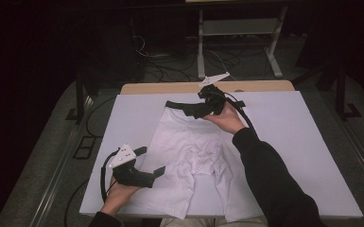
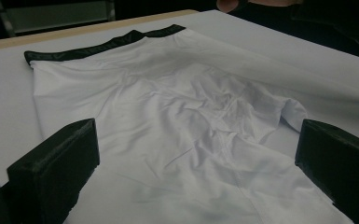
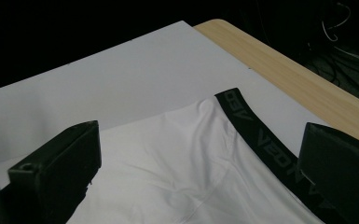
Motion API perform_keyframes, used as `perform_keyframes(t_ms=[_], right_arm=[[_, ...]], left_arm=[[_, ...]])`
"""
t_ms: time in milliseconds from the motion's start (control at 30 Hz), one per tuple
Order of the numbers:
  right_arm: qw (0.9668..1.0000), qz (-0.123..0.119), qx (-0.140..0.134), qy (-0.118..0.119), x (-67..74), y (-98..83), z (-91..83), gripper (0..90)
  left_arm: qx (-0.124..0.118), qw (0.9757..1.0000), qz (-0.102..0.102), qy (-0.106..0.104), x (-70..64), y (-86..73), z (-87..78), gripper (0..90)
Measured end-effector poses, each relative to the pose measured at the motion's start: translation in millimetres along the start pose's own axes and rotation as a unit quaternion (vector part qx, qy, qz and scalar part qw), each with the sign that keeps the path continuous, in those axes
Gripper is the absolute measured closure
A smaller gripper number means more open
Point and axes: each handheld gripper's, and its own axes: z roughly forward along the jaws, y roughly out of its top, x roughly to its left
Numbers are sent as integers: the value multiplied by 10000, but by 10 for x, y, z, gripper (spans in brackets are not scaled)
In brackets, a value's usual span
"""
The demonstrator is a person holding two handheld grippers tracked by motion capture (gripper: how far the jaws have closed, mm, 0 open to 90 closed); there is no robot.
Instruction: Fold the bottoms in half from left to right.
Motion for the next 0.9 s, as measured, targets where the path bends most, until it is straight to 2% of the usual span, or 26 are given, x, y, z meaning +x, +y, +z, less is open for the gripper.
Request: perform_keyframes(t_ms=[100, 400, 900], right_arm=[[9999, 102, 70, -24, -39, -9, 91, 0], [9997, 140, 175, -22, -71, 15, 343, 0], [9993, 154, 345, -1, -30, 132, 774, 0]], left_arm=[[-3, 10000, 21, -3, -10, 2, -3, 0], [-24, 10000, 1, -23, -5, 2, -3, 0], [-135, 9999, -22, -33, 7, 7, -26, 0]])
